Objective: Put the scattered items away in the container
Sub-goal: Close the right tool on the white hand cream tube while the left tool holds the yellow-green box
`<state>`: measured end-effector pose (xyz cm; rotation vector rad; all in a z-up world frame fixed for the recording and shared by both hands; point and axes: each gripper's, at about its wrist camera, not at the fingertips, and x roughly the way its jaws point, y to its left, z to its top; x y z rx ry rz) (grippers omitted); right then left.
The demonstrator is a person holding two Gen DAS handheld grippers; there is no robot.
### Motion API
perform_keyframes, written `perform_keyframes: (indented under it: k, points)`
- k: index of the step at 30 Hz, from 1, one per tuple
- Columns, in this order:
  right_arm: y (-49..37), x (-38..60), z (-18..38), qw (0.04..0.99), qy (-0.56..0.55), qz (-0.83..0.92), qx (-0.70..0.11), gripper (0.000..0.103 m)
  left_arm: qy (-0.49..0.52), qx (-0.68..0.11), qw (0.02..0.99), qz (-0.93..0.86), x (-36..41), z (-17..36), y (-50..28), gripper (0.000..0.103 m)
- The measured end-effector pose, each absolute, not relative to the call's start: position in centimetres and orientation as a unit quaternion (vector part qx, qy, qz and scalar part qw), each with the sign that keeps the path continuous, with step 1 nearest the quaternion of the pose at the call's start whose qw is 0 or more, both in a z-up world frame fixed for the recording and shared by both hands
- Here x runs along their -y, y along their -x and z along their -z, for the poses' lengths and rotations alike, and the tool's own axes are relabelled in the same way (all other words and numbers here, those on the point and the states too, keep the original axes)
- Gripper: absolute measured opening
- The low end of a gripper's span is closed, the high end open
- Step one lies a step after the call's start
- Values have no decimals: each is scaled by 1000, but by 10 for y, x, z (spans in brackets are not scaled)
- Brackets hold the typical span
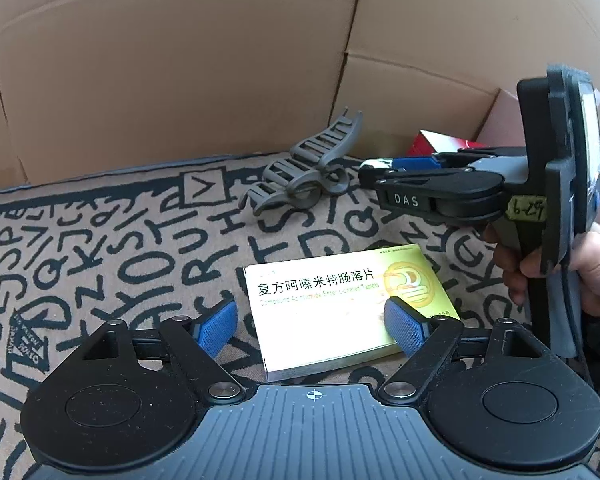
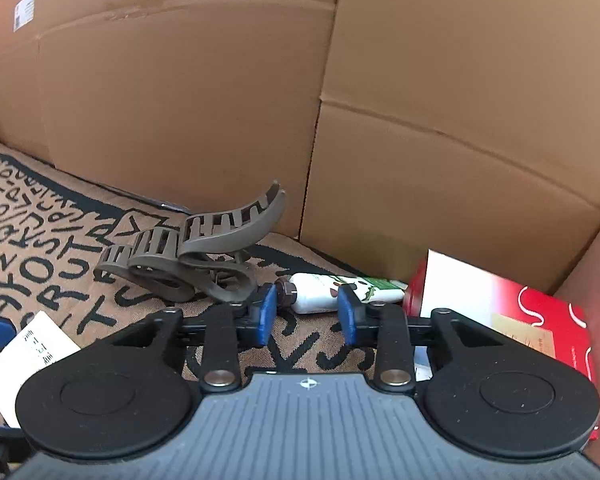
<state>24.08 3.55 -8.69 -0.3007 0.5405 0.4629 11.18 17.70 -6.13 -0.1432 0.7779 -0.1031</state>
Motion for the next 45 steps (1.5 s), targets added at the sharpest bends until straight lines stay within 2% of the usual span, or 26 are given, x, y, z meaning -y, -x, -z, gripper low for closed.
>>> perform_keyframes:
  k: [2,3,12,14,16,17,18,22,23,24,26,27,28,29,36,38,39,40,45]
  points:
    - [-235,-37,84,926,149,-233,-258,6,70,-378,922,50,-177,62,-112,88]
    - [-232,-37,83,924,148,-238,-260,0,70,-378,922,49,-177,62,-112,88]
    - [-218,-25,77,924,142,-240,-262,1,86,-370,924,38,-180,60,-112,88]
    - [-221,-27,75,931,144,-226,-247,10,98,-364,925,35,-183,59,-111,88]
    - [-227,-28,73,932,133,-229,-246,42,103,-363,926,30,-185,58,-111,88]
    - [-230,-30,72,934,127,-228,-244,47,104,-364,925,27,-186,58,-111,88]
    - [-234,-33,72,936,127,-224,-240,51,105,-365,925,25,-187,59,-111,88]
    - [-249,-43,79,932,139,-227,-246,50,104,-373,922,20,-188,62,-114,88]
    - [-251,-44,83,929,145,-227,-252,48,104,-375,921,19,-188,62,-114,88]
    - [-253,-46,87,927,151,-227,-259,38,104,-376,920,19,-188,63,-115,88]
    - [-249,-43,89,928,161,-222,-251,34,105,-377,920,18,-188,63,-115,88]
    - [-246,-42,88,928,161,-225,-249,28,106,-376,920,18,-189,63,-115,88]
    - [-242,-40,88,928,160,-227,-247,11,106,-376,920,18,-189,63,-115,88]
    - [-240,-38,87,926,155,-231,-256,2,106,-377,920,17,-189,63,-115,88]
    - [-230,-27,86,924,148,-227,-269,1,110,-377,920,16,-187,63,-116,89]
    - [-233,-28,80,929,160,-217,-254,16,111,-377,919,16,-187,63,-117,89]
    - [-236,-30,78,927,167,-218,-254,41,112,-377,919,16,-187,63,-117,89]
    - [-239,-33,76,925,174,-220,-255,58,113,-377,919,15,-188,63,-117,89]
    - [-242,-46,83,904,265,-230,-246,57,119,-378,918,9,-190,63,-117,89]
